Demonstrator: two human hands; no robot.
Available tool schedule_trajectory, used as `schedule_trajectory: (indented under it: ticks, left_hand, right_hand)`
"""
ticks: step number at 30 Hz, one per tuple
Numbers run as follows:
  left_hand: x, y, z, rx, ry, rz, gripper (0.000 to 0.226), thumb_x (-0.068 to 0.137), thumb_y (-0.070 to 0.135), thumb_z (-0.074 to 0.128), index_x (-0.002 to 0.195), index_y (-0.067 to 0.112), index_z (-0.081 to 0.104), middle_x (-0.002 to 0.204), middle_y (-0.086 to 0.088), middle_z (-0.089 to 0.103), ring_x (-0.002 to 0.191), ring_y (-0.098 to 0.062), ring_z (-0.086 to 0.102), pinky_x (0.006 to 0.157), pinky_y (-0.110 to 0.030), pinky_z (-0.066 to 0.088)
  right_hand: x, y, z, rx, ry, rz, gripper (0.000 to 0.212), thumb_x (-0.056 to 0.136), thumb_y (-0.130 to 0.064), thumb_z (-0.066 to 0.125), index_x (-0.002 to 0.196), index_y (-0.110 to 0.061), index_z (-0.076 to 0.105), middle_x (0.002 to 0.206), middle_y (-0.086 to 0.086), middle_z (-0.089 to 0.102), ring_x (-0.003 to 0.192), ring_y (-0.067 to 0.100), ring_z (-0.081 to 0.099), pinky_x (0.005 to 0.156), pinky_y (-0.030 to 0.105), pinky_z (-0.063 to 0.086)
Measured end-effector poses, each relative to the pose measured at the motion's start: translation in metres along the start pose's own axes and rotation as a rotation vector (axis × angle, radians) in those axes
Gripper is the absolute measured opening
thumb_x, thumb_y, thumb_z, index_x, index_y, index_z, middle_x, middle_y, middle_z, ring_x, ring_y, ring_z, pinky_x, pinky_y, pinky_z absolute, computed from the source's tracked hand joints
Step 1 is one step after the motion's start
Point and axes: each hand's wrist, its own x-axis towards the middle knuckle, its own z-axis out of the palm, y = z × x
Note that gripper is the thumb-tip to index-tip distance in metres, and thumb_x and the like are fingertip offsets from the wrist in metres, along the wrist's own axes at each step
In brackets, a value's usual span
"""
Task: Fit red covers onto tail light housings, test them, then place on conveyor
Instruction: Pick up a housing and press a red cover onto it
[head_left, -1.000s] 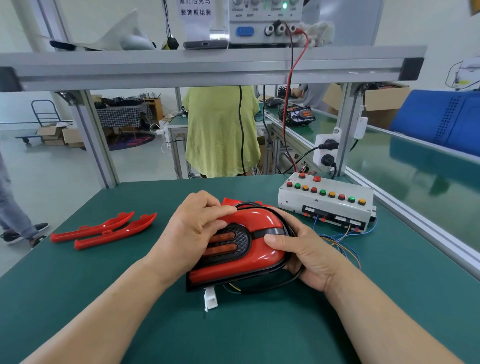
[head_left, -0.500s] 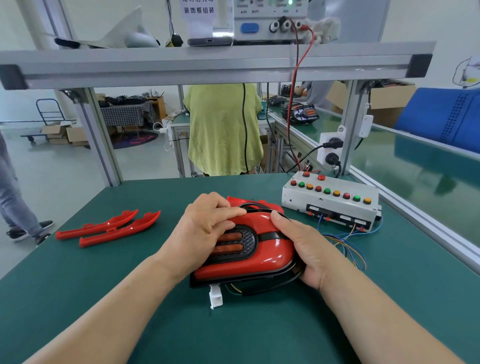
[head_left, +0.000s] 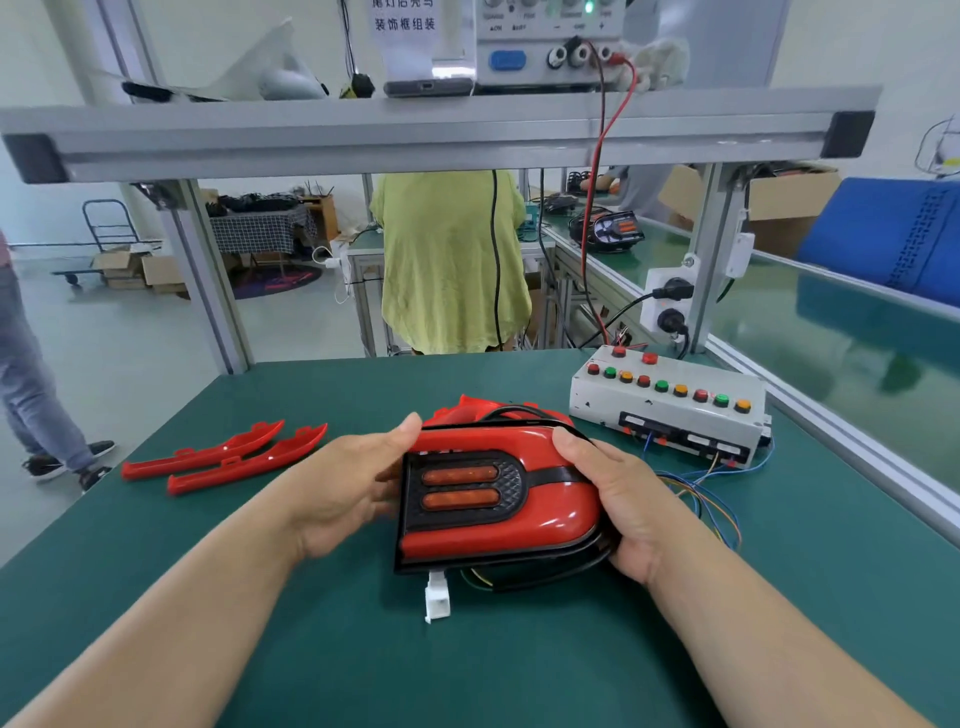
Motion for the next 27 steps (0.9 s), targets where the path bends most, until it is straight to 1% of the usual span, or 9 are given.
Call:
schedule_trajectory:
  ticks: [2, 4, 9, 11, 13, 17, 22, 24, 27]
  left_hand:
    - [0.002, 0.0, 0.004, -0.07, -0.02, -0.041, 0.06, 0.081, 0.053, 0.056, 0.12, 0.009, 0.069, 0.117, -0.012, 0.072, 0.114, -0.028, 0.066, 0.1, -0.042, 0.051]
    - [0.005, -0.001, 0.006, -0.163, -0.014, -0.073, 0.061, 0.08, 0.048, 0.059, 0.124, 0.006, 0.066, 0.12, -0.017, 0.069, 0.118, -0.032, 0.063, 0.103, -0.047, 0.048]
    - [0.007, -0.001, 0.012, -0.321, -0.092, -0.107, 0.058, 0.087, 0.043, 0.053, 0.129, 0.004, 0.062, 0.127, -0.021, 0.065, 0.118, -0.033, 0.063, 0.096, -0.047, 0.053]
    - [0.008, -0.002, 0.012, -0.334, -0.086, -0.105, 0.058, 0.087, 0.042, 0.053, 0.129, 0.003, 0.061, 0.126, -0.022, 0.065, 0.117, -0.034, 0.064, 0.096, -0.048, 0.052]
    - [0.009, -0.003, 0.013, -0.357, -0.072, -0.104, 0.056, 0.086, 0.04, 0.055, 0.126, 0.002, 0.063, 0.123, -0.023, 0.066, 0.113, -0.034, 0.066, 0.09, -0.047, 0.056]
    - [0.009, -0.006, 0.016, -0.395, -0.06, -0.102, 0.051, 0.085, 0.036, 0.058, 0.121, 0.001, 0.066, 0.118, -0.024, 0.068, 0.105, -0.036, 0.069, 0.073, -0.045, 0.061]
    - [0.011, -0.007, 0.016, -0.404, -0.038, -0.089, 0.051, 0.084, 0.035, 0.06, 0.121, 0.0, 0.066, 0.118, -0.024, 0.068, 0.106, -0.037, 0.069, 0.075, -0.047, 0.061]
    - [0.012, -0.008, 0.017, -0.406, -0.03, -0.081, 0.053, 0.083, 0.035, 0.061, 0.122, 0.0, 0.066, 0.118, -0.024, 0.068, 0.106, -0.037, 0.069, 0.078, -0.048, 0.061]
    - [0.013, -0.008, 0.021, -0.42, -0.038, -0.073, 0.052, 0.083, 0.034, 0.06, 0.121, 0.0, 0.066, 0.118, -0.025, 0.068, 0.105, -0.038, 0.069, 0.075, -0.047, 0.061]
  right_hand:
    - [-0.001, -0.001, 0.0, -0.007, 0.001, -0.001, 0.049, 0.065, -0.037, 0.078, 0.107, -0.012, 0.073, 0.101, 0.019, 0.075, 0.078, 0.031, 0.072, 0.074, 0.049, 0.06]
    - [-0.001, -0.001, -0.001, -0.012, 0.004, -0.008, 0.046, 0.065, -0.037, 0.078, 0.105, -0.013, 0.073, 0.099, 0.018, 0.076, 0.076, 0.03, 0.072, 0.073, 0.049, 0.06]
    - [-0.002, -0.001, -0.002, -0.01, -0.003, -0.007, 0.044, 0.065, -0.036, 0.078, 0.103, -0.014, 0.074, 0.098, 0.018, 0.076, 0.073, 0.029, 0.073, 0.069, 0.045, 0.061]
    - [-0.002, 0.0, -0.002, -0.007, -0.011, -0.007, 0.041, 0.066, -0.036, 0.078, 0.101, -0.015, 0.075, 0.097, 0.018, 0.076, 0.072, 0.029, 0.073, 0.067, 0.044, 0.062]
    - [-0.002, 0.0, -0.003, -0.013, -0.01, -0.009, 0.042, 0.066, -0.037, 0.078, 0.102, -0.015, 0.074, 0.098, 0.018, 0.076, 0.073, 0.029, 0.073, 0.068, 0.045, 0.062]
    - [-0.002, 0.0, -0.002, -0.018, -0.018, -0.011, 0.052, 0.063, -0.038, 0.08, 0.109, -0.012, 0.072, 0.102, 0.019, 0.075, 0.08, 0.031, 0.073, 0.075, 0.048, 0.062]
    - [-0.001, -0.001, -0.003, -0.002, -0.013, -0.009, 0.05, 0.067, -0.034, 0.078, 0.111, -0.01, 0.072, 0.104, 0.02, 0.074, 0.084, 0.033, 0.073, 0.077, 0.05, 0.061]
    - [0.0, -0.002, -0.003, 0.007, -0.01, 0.002, 0.049, 0.069, -0.032, 0.077, 0.113, -0.009, 0.071, 0.107, 0.022, 0.073, 0.089, 0.036, 0.071, 0.085, 0.054, 0.058]
    - [0.001, -0.004, -0.002, 0.025, 0.006, 0.038, 0.047, 0.07, -0.028, 0.075, 0.112, -0.008, 0.071, 0.109, 0.023, 0.073, 0.095, 0.038, 0.069, 0.092, 0.058, 0.054]
